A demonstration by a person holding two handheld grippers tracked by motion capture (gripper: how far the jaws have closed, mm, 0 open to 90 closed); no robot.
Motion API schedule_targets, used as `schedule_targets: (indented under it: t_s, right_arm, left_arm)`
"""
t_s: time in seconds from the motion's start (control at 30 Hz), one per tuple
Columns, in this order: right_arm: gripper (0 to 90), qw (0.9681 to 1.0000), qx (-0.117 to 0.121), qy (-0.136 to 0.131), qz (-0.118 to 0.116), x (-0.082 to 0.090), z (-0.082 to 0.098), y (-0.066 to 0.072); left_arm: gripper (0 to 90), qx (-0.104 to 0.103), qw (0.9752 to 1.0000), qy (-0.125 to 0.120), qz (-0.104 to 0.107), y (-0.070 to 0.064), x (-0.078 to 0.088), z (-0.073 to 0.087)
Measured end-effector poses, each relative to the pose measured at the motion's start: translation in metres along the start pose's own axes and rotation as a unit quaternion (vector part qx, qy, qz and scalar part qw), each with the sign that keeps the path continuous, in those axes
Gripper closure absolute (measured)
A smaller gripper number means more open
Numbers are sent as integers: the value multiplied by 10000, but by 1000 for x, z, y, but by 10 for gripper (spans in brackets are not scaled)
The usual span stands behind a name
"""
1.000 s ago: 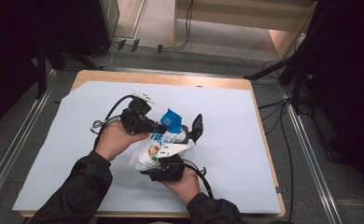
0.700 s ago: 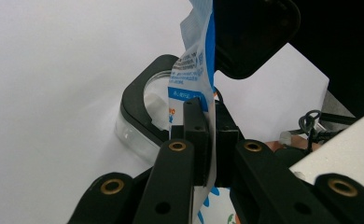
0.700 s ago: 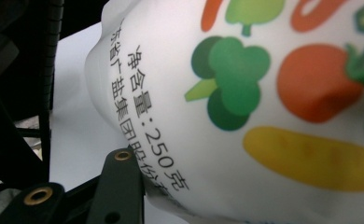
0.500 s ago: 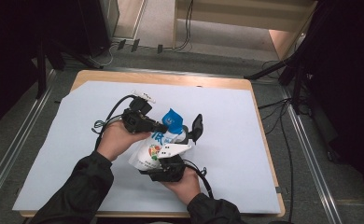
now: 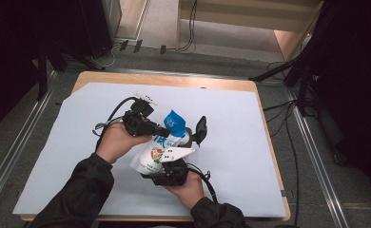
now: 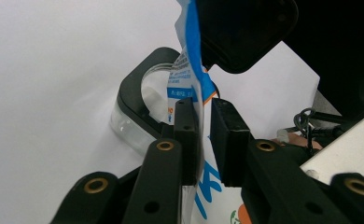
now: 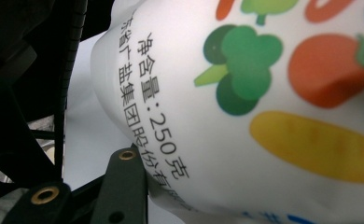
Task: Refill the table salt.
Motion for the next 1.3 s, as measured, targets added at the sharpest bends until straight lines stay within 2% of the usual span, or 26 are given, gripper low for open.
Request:
schedule_targets:
  t_s: [0.13, 0.3, 0.4, 0.67, 0.77, 0.9, 1.0, 1.23, 1.3]
  right_arm:
    - [630, 10000, 41, -28, -3, 1, -1, 0]
    - [634, 9999, 2, -74, -75, 1, -2, 1]
    - [636, 9998, -84, -150, -113, 2, -3, 1]
    - [642, 9997, -86, -147, -177, 2, -3, 1]
    - [643, 9995, -152, -196, -205, 3, -4, 2]
    - [644, 9992, -221, -260, -222, 4, -6, 0]
    - [644, 9990, -246, -263, -257, 4, -6, 1]
    - [627, 9988, -369, -185, -249, 3, -8, 0]
    - [605, 9987, -403, -181, -238, 2, -9, 0]
  left_arm:
    - [805, 37, 10000, 38, -17, -2, 1, 0]
    - [871, 33, 10000, 39, -81, -2, 1, -1]
    - [836, 123, 9999, -39, -30, -4, 0, -2]
    - [778, 148, 9998, 99, -27, -2, 2, -1]
    - [740, 258, 9996, 134, 0, -1, 3, 0]
    - [796, 263, 9996, 84, -66, -1, 2, -1]
    - [893, 216, 9996, 106, -113, 0, 1, -1]
    - [900, 95, 9992, 138, -361, -6, -1, -3]
    - [900, 74, 9992, 117, -372, -7, -1, -3]
Point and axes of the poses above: each handheld gripper's, and its own axes: x roughly backward along the jaws, z roughly out of its underside, y roughly to its left, the point moved 3 cm from there along -x, roughly forward along the jaws, and after that the axes turned 15 degrees about -y, right-handed, at the moved point
